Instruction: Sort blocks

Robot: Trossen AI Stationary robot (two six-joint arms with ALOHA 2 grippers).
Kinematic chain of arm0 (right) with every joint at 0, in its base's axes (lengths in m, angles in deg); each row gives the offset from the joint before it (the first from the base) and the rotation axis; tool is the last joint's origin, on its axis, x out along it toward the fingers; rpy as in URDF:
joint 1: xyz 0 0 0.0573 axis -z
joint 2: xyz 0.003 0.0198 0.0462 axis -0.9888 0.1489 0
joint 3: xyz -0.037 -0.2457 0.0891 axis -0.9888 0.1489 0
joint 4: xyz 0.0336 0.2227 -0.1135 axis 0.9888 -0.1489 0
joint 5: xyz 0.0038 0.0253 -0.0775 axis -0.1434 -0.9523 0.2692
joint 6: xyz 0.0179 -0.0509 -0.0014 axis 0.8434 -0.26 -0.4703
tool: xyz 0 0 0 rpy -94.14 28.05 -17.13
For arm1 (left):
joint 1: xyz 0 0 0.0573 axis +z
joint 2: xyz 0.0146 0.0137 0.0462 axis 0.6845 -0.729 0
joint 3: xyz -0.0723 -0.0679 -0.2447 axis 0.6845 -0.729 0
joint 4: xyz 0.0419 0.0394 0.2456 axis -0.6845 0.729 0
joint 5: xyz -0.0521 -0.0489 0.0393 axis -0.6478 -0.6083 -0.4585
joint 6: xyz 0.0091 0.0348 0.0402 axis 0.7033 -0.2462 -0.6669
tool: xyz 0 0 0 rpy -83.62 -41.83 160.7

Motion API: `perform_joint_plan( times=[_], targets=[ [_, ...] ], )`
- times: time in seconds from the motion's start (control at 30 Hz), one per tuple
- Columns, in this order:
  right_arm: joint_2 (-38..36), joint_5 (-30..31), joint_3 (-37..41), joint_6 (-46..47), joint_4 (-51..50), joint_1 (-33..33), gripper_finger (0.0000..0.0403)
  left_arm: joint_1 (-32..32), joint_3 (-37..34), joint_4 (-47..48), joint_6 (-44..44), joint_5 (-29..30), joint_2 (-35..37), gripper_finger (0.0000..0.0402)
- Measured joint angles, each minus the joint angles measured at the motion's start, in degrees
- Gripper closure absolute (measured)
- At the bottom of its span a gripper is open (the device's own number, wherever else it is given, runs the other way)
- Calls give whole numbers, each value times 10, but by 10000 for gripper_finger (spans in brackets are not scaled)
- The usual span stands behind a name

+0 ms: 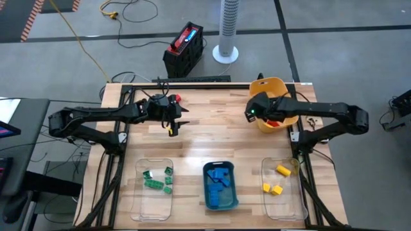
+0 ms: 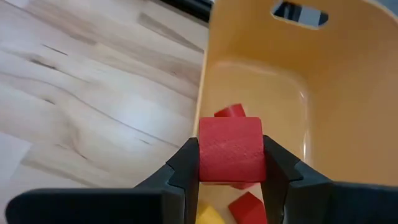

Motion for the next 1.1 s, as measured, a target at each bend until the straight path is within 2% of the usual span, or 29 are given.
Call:
perform_joint_plan(
  times=[0.27, 0.43, 0.6, 0.77, 0.9, 1.03, 1.1],
  targets=[
    [0, -48, 0, 0, -12, 37, 276, 0, 0, 5, 3, 0, 0, 167],
    [0, -80, 0, 4, -17, 43, 244, 0, 0, 9, 3, 0, 0, 167],
    [0, -82, 0, 8, -29, 43, 205, 0, 0, 16, 3, 0, 0, 167],
    [0, -82, 0, 12, -30, 41, 190, 0, 0, 19, 3, 0, 0, 167],
    [-1, -62, 0, -1, -5, 4, 189, 0, 0, 9, 1, 1, 3, 168],
    [-1, -10, 0, -33, 69, -54, 189, 0, 0, -14, 10, 5, 11, 168],
    [-1, -6, 0, -54, 110, -71, 189, 0, 0, -12, 14, 6, 9, 168]
  ],
)
